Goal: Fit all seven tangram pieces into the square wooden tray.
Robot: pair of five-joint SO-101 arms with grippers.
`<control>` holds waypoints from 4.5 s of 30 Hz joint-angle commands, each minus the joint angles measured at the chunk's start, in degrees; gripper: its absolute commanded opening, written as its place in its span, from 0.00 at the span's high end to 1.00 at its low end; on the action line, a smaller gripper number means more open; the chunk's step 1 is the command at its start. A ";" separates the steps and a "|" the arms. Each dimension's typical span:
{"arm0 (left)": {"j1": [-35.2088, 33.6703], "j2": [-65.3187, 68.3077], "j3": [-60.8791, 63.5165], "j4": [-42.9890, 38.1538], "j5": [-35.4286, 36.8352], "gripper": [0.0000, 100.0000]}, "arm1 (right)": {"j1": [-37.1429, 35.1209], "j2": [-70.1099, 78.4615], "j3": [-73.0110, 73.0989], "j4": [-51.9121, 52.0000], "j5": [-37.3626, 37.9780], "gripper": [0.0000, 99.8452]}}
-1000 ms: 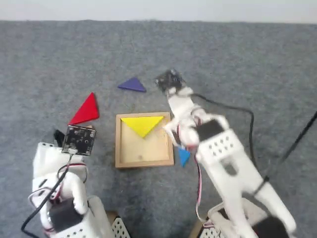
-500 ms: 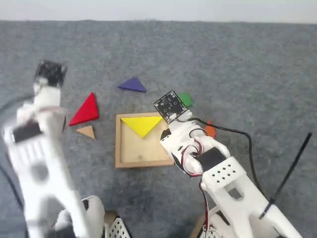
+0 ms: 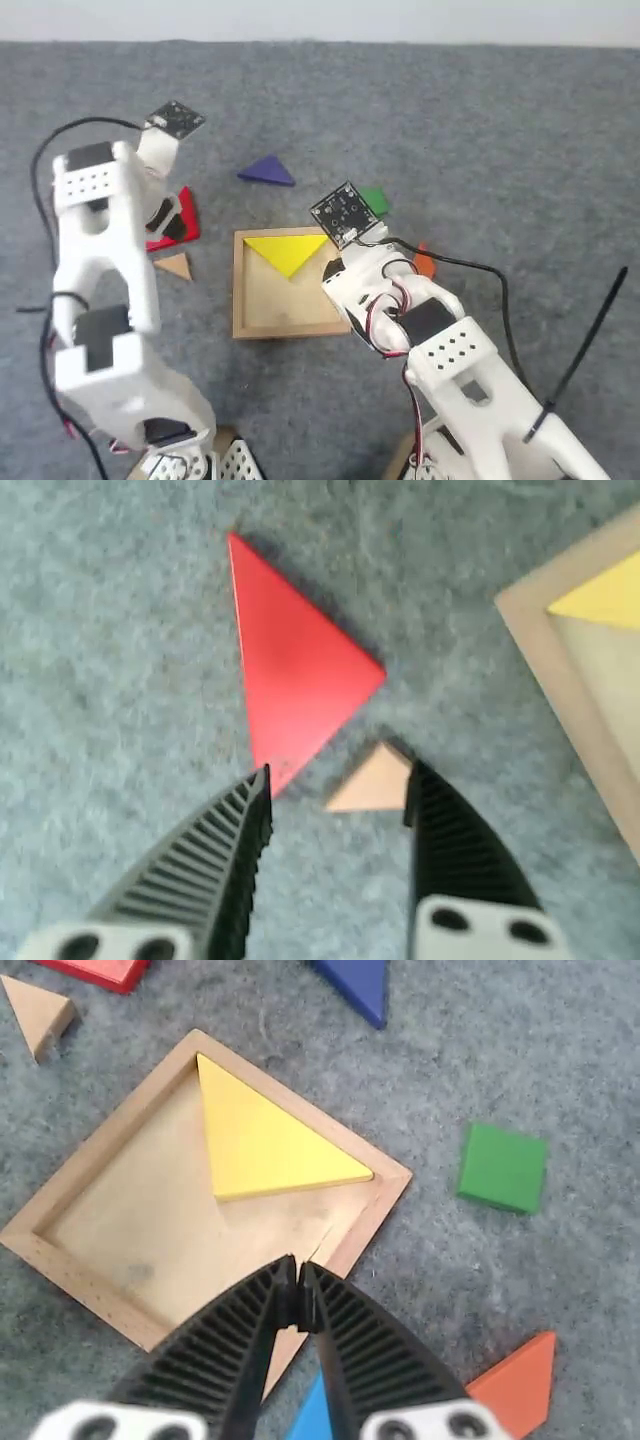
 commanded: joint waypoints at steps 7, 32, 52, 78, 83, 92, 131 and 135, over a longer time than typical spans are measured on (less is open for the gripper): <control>0.44 12.75 -15.78 1.05 -0.62 0.75 | -0.66 -2.15 -0.44 -1.01 -0.62 0.99; 0.18 24.26 -22.20 0.35 2.11 0.69 | -0.66 -2.07 0.00 -1.10 -0.62 0.99; 0.00 26.99 -23.96 5.19 2.64 0.70 | -0.66 -2.15 1.49 -3.47 -0.62 0.99; 1.49 26.46 -24.31 9.58 6.95 0.74 | -0.66 -2.15 1.49 -3.56 -0.62 0.99; 2.64 26.37 -24.48 11.96 7.82 0.80 | -0.66 -2.15 1.49 -3.56 -0.62 0.99; 2.55 26.37 -33.54 22.59 7.82 0.91 | -0.66 -2.07 1.49 -3.56 -0.62 0.99; 5.19 31.65 -39.60 3.34 -52.66 0.72 | -0.40 -2.15 1.41 -3.56 -0.26 0.99; 4.57 31.74 -40.84 7.74 -55.03 0.72 | -0.57 -2.15 1.41 -3.56 -0.26 0.99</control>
